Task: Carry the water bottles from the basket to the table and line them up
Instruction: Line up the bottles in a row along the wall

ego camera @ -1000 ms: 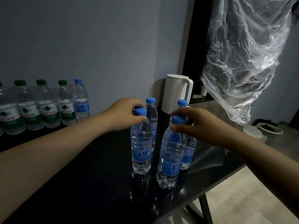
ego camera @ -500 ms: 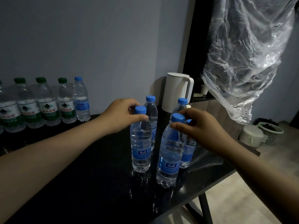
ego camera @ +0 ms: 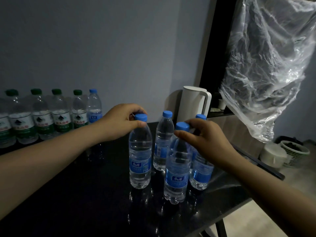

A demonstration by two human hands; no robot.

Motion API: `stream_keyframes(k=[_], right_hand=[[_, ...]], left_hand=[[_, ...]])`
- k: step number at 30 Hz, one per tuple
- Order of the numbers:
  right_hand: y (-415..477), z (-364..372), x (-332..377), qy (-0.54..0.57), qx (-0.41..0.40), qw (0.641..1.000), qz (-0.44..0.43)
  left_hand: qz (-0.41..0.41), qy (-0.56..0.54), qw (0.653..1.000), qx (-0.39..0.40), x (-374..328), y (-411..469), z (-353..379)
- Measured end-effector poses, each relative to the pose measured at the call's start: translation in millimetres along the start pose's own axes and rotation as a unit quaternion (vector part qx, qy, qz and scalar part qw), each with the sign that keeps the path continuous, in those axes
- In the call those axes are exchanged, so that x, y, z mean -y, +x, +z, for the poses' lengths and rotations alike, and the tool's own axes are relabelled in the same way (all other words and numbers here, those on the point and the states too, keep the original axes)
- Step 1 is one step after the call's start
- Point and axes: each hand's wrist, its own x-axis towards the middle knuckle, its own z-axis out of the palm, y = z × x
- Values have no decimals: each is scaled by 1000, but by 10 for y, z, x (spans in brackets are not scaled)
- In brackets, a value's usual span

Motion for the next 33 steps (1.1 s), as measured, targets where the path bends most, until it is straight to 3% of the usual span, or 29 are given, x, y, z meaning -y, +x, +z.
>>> stream_keyframes(k=[17,33], right_hand=[[1189,557,417,-1,64,997,-50],[2571,952,356,-102,113,988,-41]], left_hand=[[-42,7,997,-60,830,221,-666],[-52,42,993,-94,1593,1232,-695]])
